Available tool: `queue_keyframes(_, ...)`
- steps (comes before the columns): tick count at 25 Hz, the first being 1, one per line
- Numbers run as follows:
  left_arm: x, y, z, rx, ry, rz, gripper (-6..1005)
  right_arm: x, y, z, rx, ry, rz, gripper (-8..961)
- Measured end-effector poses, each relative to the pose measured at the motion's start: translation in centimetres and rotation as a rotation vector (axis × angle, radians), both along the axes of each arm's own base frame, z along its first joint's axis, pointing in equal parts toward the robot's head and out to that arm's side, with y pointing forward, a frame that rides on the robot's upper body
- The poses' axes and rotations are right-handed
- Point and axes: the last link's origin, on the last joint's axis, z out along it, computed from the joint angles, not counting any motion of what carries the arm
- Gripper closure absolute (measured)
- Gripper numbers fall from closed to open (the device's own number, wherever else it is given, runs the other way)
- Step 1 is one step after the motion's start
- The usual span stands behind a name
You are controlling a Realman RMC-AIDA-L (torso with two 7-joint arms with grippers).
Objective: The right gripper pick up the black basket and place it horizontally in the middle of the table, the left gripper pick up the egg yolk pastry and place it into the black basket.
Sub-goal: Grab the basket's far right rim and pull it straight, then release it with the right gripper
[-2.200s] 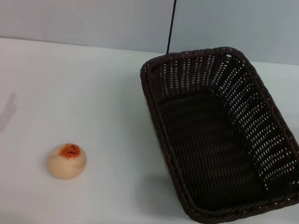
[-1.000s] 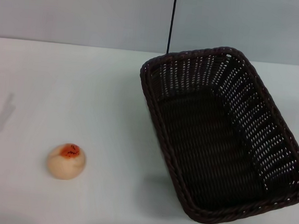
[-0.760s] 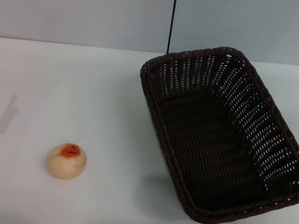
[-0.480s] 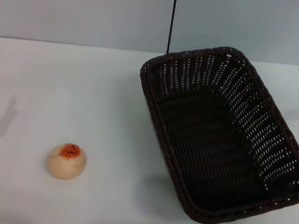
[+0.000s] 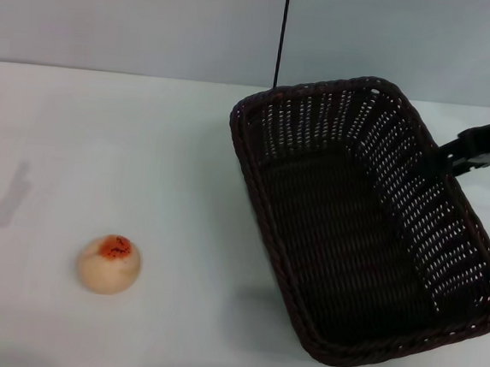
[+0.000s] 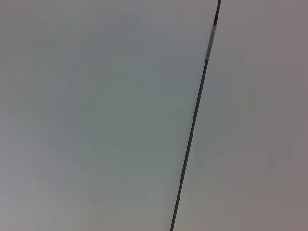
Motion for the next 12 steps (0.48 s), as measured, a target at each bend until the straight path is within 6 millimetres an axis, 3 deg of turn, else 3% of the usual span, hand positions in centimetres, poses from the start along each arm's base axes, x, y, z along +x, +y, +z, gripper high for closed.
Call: queue_keyframes(12, 0.1, 0.3, 0.0, -0.001, 0.000, -0.004, 185, 0.0, 0.5, -2.5, 0.010, 0.008, -0.001, 306)
